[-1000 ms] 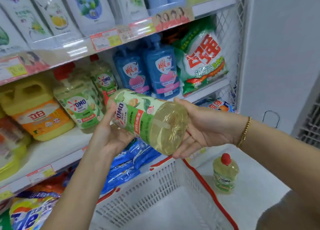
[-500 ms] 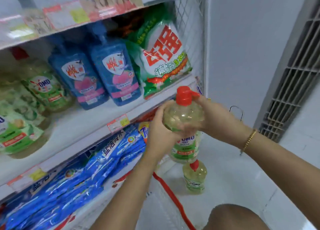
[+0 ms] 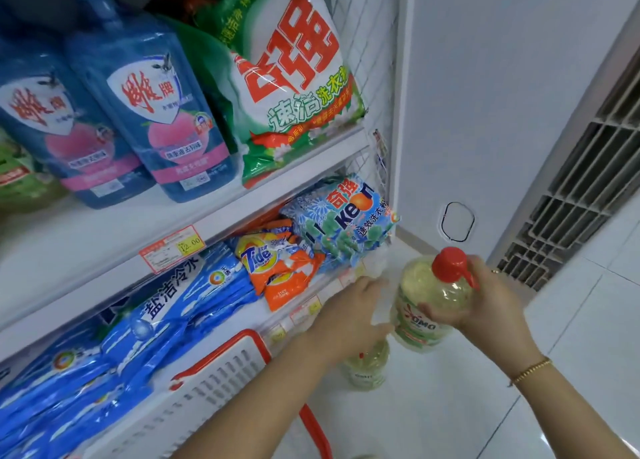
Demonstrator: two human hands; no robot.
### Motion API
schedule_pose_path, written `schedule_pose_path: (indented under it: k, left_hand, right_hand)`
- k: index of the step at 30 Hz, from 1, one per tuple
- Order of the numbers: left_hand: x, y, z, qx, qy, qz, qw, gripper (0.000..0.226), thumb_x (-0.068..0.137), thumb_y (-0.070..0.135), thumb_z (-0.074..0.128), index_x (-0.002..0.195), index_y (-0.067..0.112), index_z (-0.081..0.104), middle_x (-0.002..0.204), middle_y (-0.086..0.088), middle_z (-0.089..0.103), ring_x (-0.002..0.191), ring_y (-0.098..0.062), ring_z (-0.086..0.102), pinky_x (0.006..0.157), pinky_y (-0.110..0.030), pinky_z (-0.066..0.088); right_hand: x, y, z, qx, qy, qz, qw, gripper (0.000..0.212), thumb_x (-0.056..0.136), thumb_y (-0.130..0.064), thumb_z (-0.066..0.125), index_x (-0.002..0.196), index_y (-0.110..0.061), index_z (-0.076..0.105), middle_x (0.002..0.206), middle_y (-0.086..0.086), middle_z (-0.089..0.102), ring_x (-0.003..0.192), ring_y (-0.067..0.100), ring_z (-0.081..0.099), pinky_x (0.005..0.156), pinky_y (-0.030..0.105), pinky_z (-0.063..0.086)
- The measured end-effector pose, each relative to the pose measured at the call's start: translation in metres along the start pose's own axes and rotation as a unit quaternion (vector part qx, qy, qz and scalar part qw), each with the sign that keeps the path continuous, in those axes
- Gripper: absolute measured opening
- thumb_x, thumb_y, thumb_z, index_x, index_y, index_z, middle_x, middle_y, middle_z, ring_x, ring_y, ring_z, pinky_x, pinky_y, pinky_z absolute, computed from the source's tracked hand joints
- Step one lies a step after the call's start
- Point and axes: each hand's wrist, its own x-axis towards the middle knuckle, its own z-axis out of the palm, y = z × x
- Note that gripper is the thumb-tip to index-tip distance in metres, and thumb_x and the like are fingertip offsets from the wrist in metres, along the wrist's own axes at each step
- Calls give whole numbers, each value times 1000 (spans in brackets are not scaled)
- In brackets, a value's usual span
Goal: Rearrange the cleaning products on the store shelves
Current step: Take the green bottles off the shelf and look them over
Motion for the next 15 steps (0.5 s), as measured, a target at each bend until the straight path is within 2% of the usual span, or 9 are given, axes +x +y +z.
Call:
schedule_pose_path:
  k: [2,5,8,12,15]
  left_hand:
    - [-11,-13,20,6,4,-33,999,49,94,32,55,140,18,45,138,3,41,125,-18,45,101,-30,39]
    - [-25,-24,43,-6,17,-48,999,37,96,30,49,131,17,52,131,3,45,114,-19,52,96,-29,42]
    - [-40,-29,56,-42,40,-40,997,40,98,28,47,136,16,48,135,5,41,112,-17,54,97,-27,43]
    - [-47,-31,62,-59,55,-32,996,47,97,22,48,143,15,42,144,8,35,120,-14,51,104,-22,38]
    - [-50,-33,64,-64,44,-34,996,52,96,18,49,146,15,37,149,9,30,126,-13,47,108,-19,32]
  right_hand:
    - [-3,19,27,-3,-4,36,999,74,49,-29,92,111,-15,53,87,-3,56,87,27,57,65,29,34]
    - [-9,42,64,-5,-19,89,996,75,50,-30,92,111,-15,52,99,5,61,97,30,57,67,31,35]
    - [-23,52,93,13,-27,132,991,78,50,-30,92,113,-12,51,107,9,59,99,32,57,72,33,39]
    - [-42,56,111,36,-34,168,984,77,54,-24,91,118,-12,50,112,9,56,100,30,56,73,30,35]
    - [-53,59,112,81,-23,206,975,77,56,-24,90,121,-16,50,114,6,55,102,28,55,80,34,40]
